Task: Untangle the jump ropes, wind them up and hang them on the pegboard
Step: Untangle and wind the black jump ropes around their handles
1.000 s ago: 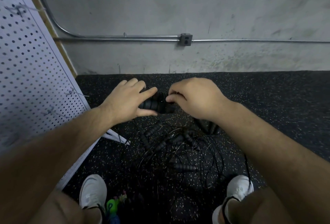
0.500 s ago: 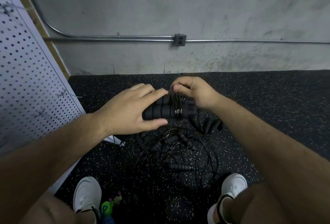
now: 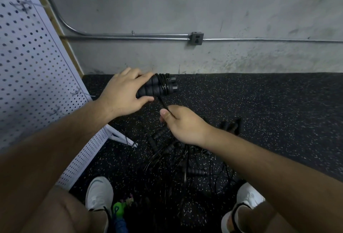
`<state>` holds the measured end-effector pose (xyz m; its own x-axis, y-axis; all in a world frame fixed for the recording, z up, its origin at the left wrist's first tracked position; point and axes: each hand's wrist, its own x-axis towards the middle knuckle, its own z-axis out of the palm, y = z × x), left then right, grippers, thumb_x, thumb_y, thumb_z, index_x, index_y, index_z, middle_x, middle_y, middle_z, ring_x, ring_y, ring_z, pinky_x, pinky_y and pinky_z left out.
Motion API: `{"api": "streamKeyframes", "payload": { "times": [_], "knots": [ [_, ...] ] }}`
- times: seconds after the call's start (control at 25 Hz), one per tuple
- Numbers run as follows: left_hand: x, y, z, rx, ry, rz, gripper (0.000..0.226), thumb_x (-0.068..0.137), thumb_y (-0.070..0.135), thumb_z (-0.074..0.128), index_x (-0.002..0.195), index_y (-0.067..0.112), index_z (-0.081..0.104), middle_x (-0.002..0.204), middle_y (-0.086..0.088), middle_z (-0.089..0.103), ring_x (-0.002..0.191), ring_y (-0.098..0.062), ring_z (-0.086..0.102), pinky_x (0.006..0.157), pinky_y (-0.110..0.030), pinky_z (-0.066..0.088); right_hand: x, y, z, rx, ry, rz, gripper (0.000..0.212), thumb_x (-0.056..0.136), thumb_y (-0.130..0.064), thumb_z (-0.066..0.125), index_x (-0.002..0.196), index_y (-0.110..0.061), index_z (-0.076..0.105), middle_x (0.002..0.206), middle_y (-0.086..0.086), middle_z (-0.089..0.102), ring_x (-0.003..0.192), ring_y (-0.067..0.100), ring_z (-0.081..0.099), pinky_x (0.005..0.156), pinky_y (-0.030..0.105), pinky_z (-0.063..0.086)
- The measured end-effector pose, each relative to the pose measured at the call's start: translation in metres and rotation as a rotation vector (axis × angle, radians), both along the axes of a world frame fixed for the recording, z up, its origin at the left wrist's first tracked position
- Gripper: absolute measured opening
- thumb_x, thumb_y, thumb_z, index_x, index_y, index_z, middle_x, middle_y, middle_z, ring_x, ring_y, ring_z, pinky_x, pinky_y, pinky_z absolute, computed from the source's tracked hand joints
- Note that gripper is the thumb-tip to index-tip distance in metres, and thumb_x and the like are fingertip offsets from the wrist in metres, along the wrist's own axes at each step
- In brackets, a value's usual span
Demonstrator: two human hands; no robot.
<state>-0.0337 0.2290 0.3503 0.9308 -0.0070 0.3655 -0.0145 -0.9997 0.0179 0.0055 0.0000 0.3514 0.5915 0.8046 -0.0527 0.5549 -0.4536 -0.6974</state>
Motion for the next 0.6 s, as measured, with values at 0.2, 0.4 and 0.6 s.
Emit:
{"api": "streamKeyframes", "payload": {
  "times": [0.2, 0.4, 0.6],
  "knots": [
    [0.004, 0.012, -0.015, 0.063, 0.08, -0.014, 0.077, 0.08, 0.052, 0.076, 0.147, 0.022, 0.049, 0.115, -0.006, 0.059, 0.108, -0.028, 0.052, 0.091, -0.046, 0.044, 0.006, -0.013, 0.045, -0.139, -0.36, 0.022, 0.032, 0.106, -0.038, 0.042, 0.088, -0.018, 0.06, 0.068, -0.007, 0.055, 0.056, 0.008, 0.049, 0.048, 0.027, 0.031],
    [-0.001, -0.01, -0.019, 0.003, 0.136, -0.19, 0.076, 0.078, 0.05, 0.079, 0.144, 0.024, 0.052, 0.113, 0.003, 0.055, 0.104, -0.017, 0.045, 0.094, -0.042, 0.044, 0.04, -0.022, 0.051, -0.143, -0.79, -0.035, 0.033, 0.106, -0.044, 0.04, 0.104, -0.022, 0.066, 0.087, -0.008, 0.065, 0.077, 0.019, 0.061, 0.061, 0.03, 0.038],
    [-0.016, -0.046, -0.01, -0.123, 0.161, -0.367, 0.075, 0.08, 0.05, 0.078, 0.142, 0.019, 0.053, 0.117, 0.007, 0.054, 0.106, -0.012, 0.043, 0.1, -0.041, 0.042, 0.078, -0.033, 0.043, -0.092, -0.76, -0.015, 0.037, 0.099, -0.055, 0.047, 0.108, -0.027, 0.068, 0.099, -0.007, 0.069, 0.088, 0.015, 0.063, 0.068, 0.029, 0.043]
  ]
}}
